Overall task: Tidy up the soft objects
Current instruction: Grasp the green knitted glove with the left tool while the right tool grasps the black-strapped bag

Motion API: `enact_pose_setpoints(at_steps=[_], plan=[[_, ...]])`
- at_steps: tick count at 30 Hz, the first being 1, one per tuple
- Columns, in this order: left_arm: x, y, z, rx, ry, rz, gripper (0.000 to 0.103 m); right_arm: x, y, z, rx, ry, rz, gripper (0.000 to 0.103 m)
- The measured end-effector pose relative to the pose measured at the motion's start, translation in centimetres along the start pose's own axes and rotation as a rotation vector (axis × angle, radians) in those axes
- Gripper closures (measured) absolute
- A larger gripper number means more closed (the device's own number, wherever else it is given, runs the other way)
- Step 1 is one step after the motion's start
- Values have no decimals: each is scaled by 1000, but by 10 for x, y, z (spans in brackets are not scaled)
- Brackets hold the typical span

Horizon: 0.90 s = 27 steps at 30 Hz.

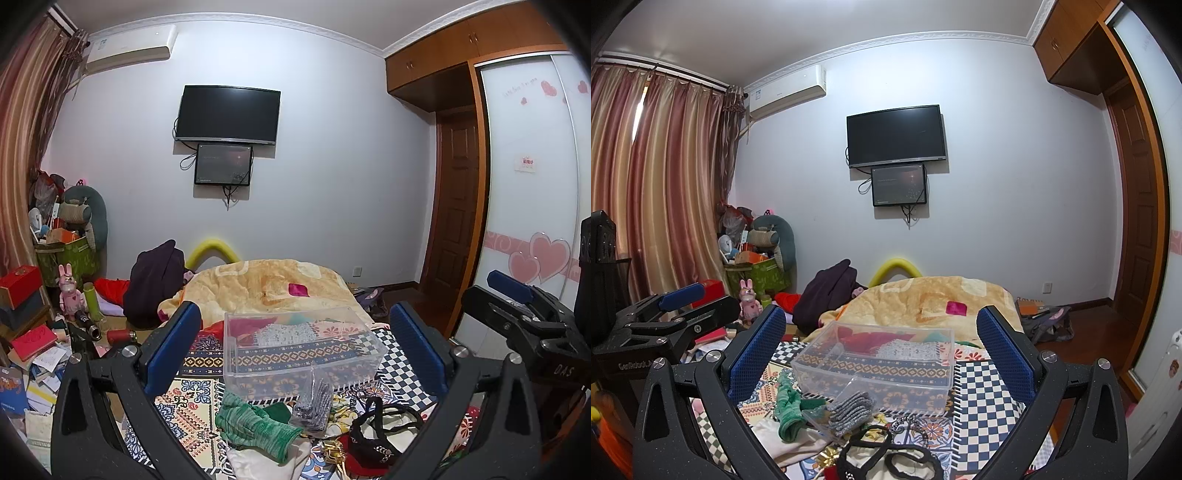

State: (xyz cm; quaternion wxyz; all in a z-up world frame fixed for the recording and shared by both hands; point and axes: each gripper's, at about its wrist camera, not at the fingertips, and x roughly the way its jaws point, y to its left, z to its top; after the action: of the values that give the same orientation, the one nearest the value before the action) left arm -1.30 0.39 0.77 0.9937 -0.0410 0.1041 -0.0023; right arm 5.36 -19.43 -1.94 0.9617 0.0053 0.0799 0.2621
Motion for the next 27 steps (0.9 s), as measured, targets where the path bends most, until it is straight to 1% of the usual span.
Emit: enact_pose_setpoints(at_steps=[10, 13, 15, 18, 20, 24, 27], plan=[[4, -2, -5, 20, 2, 1, 0, 3, -2, -2, 2, 12, -1, 0], [8, -1, -11, 31, 16, 3, 0, 9, -5, -9, 4, 38, -9, 0], [13, 1, -17, 31, 41, 0, 0, 16, -8, -18, 5, 76, -18, 0], [27, 9, -31, 13, 110, -2, 0, 26, -14, -33, 15, 143, -21, 0], [40, 15, -45, -3, 170, 7, 0, 36, -18, -46, 27, 203, -14, 0], [57, 25, -68, -25, 253, 17, 0, 48, -20, -72, 41, 303, 8, 0], [69, 33, -87, -34, 314, 31, 0, 50, -20, -87, 50, 361, 37, 0]])
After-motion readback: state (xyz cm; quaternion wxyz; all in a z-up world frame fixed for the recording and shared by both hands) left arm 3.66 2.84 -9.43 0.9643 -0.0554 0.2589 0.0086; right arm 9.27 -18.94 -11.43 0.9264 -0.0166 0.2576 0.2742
